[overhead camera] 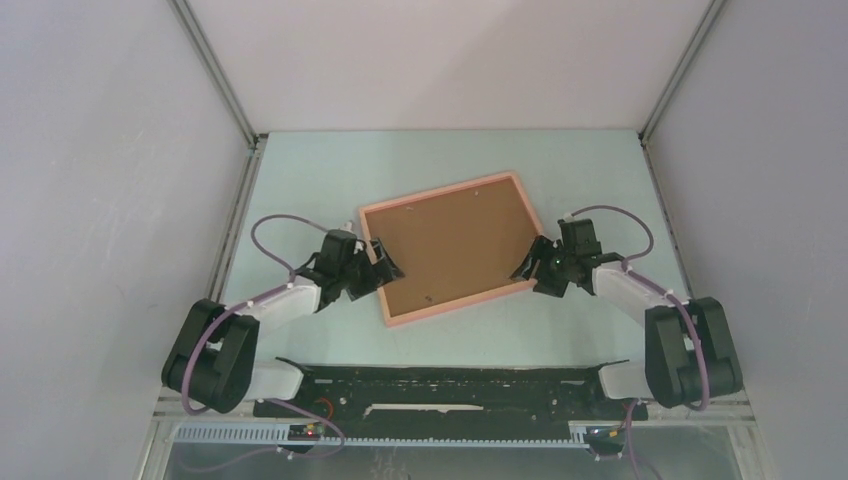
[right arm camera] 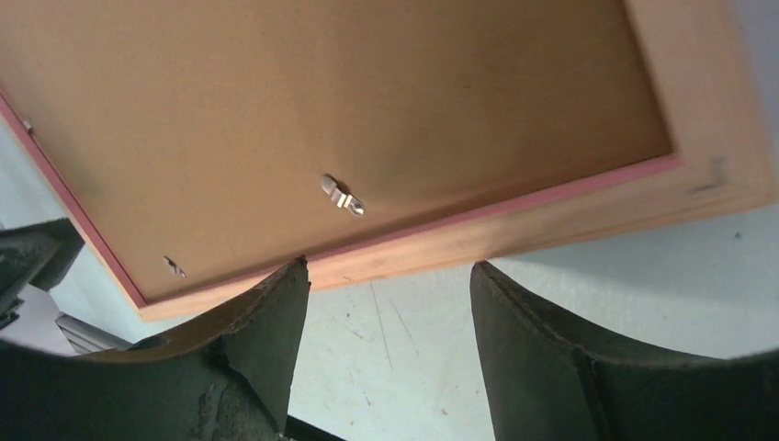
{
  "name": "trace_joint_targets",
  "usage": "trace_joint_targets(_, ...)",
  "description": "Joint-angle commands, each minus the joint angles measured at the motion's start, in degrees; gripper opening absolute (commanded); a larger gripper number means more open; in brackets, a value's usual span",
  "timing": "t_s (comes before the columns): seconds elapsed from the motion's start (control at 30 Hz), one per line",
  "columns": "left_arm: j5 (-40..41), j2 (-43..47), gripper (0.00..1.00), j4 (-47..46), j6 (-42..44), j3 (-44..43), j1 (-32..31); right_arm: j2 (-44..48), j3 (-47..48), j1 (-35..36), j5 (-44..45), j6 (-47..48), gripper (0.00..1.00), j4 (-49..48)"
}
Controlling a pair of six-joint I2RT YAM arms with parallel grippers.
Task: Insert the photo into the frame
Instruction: Adjust the photo frame at the center of the board.
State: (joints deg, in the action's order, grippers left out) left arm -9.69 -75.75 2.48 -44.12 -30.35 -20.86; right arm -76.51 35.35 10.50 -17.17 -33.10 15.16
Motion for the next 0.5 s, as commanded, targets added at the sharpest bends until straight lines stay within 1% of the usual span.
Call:
trace_joint_targets(0.0,-3.53,0.06,0.94,-0.08,-5.52,3.31,-6.74,-5.84,4.90,-0.21,0.73,2.36,0.73,-4.33)
trace_joint_targets(0.1,-1.94,0.23,0.94,-0.51,-8.67,3.15,-13.56,-11.29,12.89,0.84,3.03,8.47,0.72,-0.08)
trace_joint_targets(0.17,-0.38,-0.26,0.94,-2.01,-11.40,2.62,-19.93,-13.09,15.12,1.24,4.11,10.61,0.72,-0.16)
trace_joint_targets(0.3,1.64,-5.11,0.94,-6.14,-16.10,-1.04,-30.29,-15.50,17.14,1.42,1.27,11.35,0.72,-1.90)
trace_joint_targets(0.4,1.36,-10.10,0.94,-6.85,-18.15,-4.83,-35.53,-17.07,18.63,1.34,-0.63,11.28,0.72,-1.45)
trace_joint_targets(0.47,1.78,-10.23,0.94,-6.94,-18.07,-6.16,-37.69,-17.05,19.35,0.70,-0.80,11.18,0.72,-0.63)
